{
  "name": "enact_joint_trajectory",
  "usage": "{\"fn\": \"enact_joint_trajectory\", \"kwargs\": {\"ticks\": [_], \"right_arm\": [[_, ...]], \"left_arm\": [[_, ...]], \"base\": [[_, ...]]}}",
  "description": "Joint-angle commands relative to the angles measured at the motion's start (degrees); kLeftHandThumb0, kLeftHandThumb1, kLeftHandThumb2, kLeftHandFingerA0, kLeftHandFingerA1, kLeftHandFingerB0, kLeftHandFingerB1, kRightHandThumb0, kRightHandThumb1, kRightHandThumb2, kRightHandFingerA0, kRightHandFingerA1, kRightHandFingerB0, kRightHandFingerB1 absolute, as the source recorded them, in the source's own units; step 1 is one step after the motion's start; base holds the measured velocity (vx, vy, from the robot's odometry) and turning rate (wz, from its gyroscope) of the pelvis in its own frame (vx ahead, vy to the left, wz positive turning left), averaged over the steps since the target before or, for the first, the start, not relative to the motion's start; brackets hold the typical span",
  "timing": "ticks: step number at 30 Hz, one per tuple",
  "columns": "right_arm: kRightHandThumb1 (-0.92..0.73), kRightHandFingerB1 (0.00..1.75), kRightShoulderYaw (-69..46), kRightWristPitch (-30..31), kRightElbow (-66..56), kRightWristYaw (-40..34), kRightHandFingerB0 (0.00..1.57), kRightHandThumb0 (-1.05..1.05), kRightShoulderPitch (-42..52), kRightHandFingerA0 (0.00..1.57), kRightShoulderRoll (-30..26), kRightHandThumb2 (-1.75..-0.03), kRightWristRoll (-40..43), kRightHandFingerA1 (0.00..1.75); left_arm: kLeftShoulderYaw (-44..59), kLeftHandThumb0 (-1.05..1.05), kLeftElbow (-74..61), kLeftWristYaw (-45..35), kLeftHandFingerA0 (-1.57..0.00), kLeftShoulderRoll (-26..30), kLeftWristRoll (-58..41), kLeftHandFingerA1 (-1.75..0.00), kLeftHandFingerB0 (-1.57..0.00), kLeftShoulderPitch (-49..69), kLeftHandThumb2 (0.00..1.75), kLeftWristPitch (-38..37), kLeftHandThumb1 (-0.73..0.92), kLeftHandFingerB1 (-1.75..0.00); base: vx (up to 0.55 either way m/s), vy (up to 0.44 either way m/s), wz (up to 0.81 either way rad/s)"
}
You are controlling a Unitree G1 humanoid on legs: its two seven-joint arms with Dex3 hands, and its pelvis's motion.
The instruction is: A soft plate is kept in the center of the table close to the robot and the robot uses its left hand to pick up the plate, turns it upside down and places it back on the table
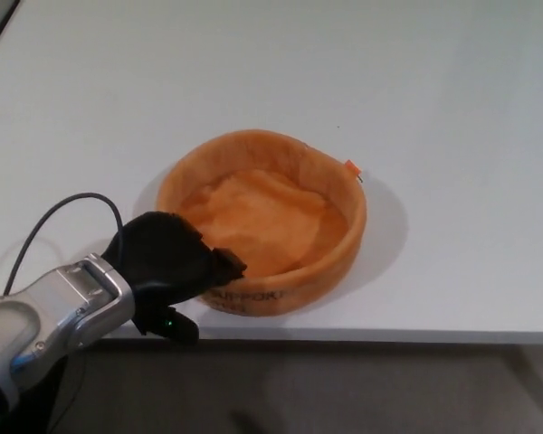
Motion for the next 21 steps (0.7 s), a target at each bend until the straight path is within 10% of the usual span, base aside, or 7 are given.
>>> {"fn": "enact_joint_trajectory", "kwargs": {"ticks": [1, 10, 13, 17, 18, 19, 21], "right_arm": [[-0.88, 0.32, -0.2, -0.7, 0.5, 0.2, 0.33, -0.65, -0.2, 0.49, -0.5, -0.67, 0.4, 0.49], [-0.87, 0.31, -0.3, -0.5, 0.3, 0.6, 0.32, -0.65, -0.3, 0.49, -0.5, -0.67, 1.0, 0.48], [-0.87, 0.31, -0.2, -0.7, 0.4, -0.2, 0.31, -0.66, -0.3, 0.49, -0.7, -0.67, -0.1, 0.48], [-0.88, 0.31, -0.3, -0.6, 0.1, -1.3, 0.31, -0.67, 0.1, 0.49, -0.9, -0.67, -1.5, 0.47], [-0.71, 0.46, -0.2, -0.5, 0.0, -1.2, 0.21, -0.67, 0.0, 0.42, -0.9, -1.05, -1.4, 0.59], [-0.87, 0.31, -0.2, -0.4, 0.1, -0.9, 0.31, -0.67, 0.0, 0.49, -0.9, -0.67, -1.0, 0.48], [-0.86, 0.31, -0.3, -0.3, 0.7, 0.2, 0.32, -0.65, -0.3, 0.5, -0.7, -0.66, 0.4, 0.48]], "left_arm": [[0.0, -0.28, 1.9, 6.7, -0.85, 0.1, 3.3, -1.66, -0.84, -0.4, 0.57, -1.8, 0.5, -1.38], [-0.8, -0.32, 2.8, 11.8, -0.98, 0.9, 7.1, -1.75, -0.79, -2.1, 0.58, -1.9, 0.54, -1.6], [0.2, -0.36, 1.6, 8.5, -1.27, 1.1, 4.7, -1.44, -1.02, -1.7, 0.78, -2.6, 0.34, -1.27], [2.7, -0.24, 2.0, 3.8, -0.91, 0.0, -2.6, -1.75, -0.76, -0.6, 0.59, -5.2, 0.58, -1.6], [3.0, -0.24, 1.7, 3.1, -0.92, 0.0, -3.0, -1.75, -0.7, -0.5, 0.58, -5.2, 0.62, -1.68], [3.5, -0.25, 1.3, 2.3, -0.88, -0.2, -3.9, -1.75, -0.72, -0.2, 0.59, -5.1, 0.61, -1.63], [5.6, -0.25, 0.3, 0.2, -0.85, -1.1, -7.6, -1.75, -0.71, 0.9, 0.57, -4.9, 0.61, -1.67]], "base": [[0.0, 0.0, 0.0], [0.0, 0.0, 0.0], [0.0, 0.0, 0.0], [0.0, 0.0, 0.0], [0.0, 0.0, 0.0], [0.0, 0.0, 0.0], [0.0, 0.0, 0.0]]}}
